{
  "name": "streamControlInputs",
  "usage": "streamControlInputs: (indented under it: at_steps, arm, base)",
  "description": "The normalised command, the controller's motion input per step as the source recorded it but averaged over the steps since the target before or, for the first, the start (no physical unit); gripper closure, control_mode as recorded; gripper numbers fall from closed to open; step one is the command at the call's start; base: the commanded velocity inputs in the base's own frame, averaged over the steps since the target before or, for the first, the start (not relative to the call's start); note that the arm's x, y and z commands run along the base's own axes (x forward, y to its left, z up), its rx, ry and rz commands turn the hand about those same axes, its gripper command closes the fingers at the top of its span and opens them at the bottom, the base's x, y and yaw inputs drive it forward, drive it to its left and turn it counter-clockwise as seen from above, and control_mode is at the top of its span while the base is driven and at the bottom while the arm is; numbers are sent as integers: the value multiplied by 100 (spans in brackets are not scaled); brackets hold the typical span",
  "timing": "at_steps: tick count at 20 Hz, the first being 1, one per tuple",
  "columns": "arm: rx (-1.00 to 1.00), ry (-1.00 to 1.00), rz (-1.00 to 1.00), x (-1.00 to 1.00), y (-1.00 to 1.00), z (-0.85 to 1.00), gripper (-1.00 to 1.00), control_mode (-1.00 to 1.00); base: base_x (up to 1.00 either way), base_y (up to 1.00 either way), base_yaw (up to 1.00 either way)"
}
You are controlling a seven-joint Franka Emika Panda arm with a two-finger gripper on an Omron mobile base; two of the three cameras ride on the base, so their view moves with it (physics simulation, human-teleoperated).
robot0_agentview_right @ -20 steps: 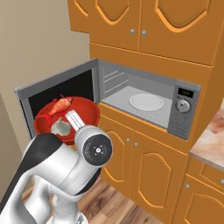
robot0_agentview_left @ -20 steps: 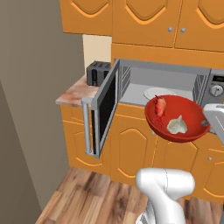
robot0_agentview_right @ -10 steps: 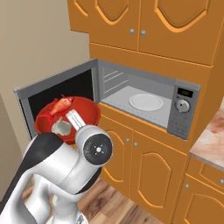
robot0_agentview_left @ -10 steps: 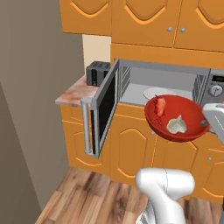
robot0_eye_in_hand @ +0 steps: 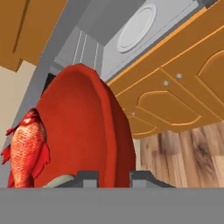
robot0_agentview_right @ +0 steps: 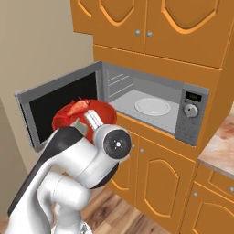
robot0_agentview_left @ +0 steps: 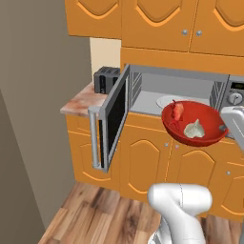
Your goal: Place the bowl containing the garlic and fish in the microwave. Close the microwave door and press the start button to microwave the meal.
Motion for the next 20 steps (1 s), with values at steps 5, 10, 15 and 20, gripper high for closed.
streamControlInputs:
  at_steps: [5, 10, 15, 20]
  arm:
    - [0, 5, -12, 66, -11, 0, 100, -100]
    - [0, 1, -10, 52, -3, -8, 100, -100]
    - [-1, 0, -14, 46, 0, -16, 100, -100]
    - [0, 8, -18, 57, -18, -26, 100, -100]
  base:
    - [0, 0, 0]
    - [0, 0, 0]
    - [0, 0, 0]
    - [0, 0, 0]
